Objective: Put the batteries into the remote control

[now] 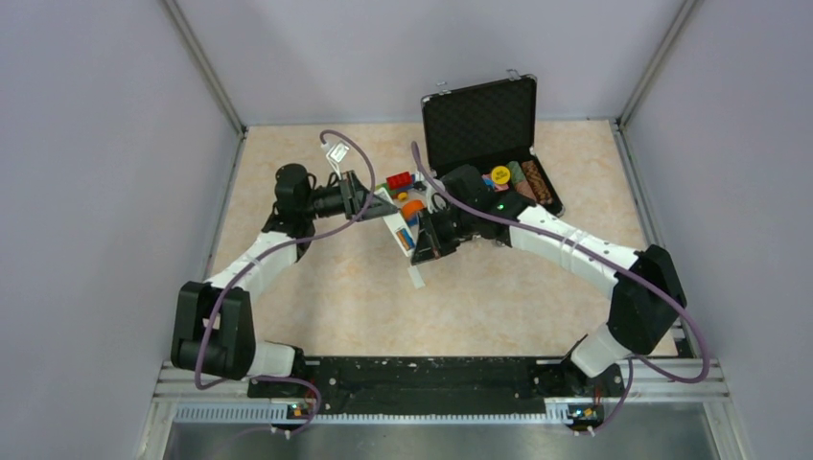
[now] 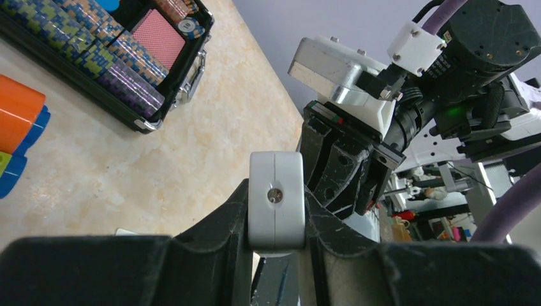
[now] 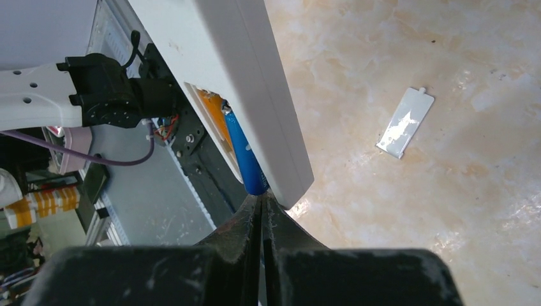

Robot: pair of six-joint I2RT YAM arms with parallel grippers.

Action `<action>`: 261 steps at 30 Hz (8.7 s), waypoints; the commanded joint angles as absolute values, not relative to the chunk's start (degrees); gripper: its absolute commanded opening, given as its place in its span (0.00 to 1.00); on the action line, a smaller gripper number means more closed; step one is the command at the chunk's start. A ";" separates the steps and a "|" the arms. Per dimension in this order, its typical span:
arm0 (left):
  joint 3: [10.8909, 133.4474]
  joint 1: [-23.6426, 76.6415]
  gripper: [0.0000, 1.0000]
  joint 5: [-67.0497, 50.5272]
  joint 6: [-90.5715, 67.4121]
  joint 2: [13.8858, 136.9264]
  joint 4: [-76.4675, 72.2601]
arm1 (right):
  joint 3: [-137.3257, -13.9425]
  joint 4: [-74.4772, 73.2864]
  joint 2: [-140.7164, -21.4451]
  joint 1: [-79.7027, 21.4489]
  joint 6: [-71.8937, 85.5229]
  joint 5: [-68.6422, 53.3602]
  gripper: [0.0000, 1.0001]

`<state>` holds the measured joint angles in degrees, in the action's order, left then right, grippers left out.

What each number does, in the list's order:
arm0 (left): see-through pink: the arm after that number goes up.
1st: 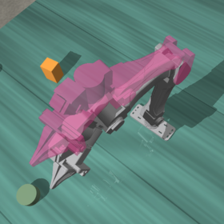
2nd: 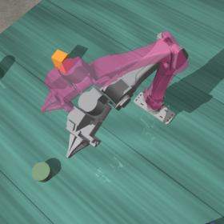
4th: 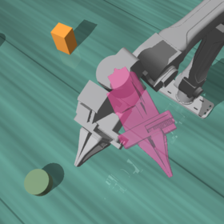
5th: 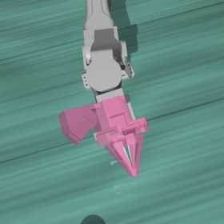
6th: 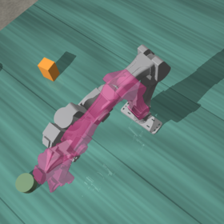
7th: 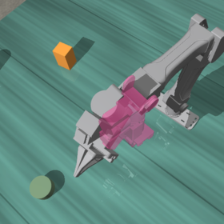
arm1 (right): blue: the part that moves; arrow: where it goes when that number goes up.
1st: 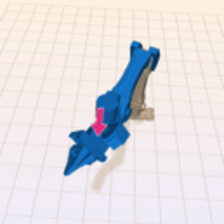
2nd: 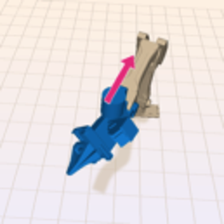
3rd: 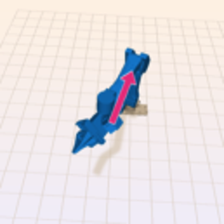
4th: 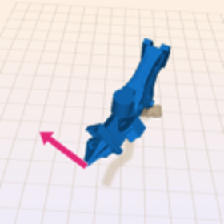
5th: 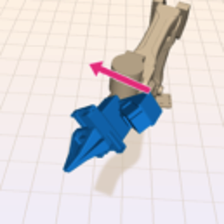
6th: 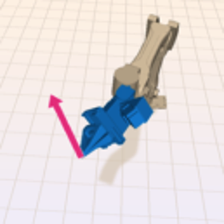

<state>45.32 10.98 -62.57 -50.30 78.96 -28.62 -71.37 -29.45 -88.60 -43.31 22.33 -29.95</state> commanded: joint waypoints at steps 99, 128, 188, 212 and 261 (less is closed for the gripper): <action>50.54 14.15 0.00 -67.70 -55.89 78.03 -23.45 | -77.04 -27.27 -98.90 -37.73 32.49 -20.19 0.00; 60.59 13.10 0.00 -37.91 -73.30 77.76 -23.01 | -61.34 -0.80 -70.89 -30.69 44.98 -29.72 0.73; 54.31 13.27 0.00 -34.45 -85.01 72.94 -28.80 | -57.80 25.07 -82.14 -31.60 71.84 -23.09 0.00; 51.33 12.82 0.00 -30.14 -66.17 71.87 -20.79 | -61.16 5.70 -71.33 -31.22 58.86 -18.12 0.75; 7.29 4.83 0.00 -20.15 -58.71 51.53 -20.57 | -66.55 -22.10 -105.65 -57.57 20.14 7.70 0.51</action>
<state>10.00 3.40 -21.85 -57.39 53.39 -11.05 -64.34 -20.21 -104.33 -57.84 16.91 6.61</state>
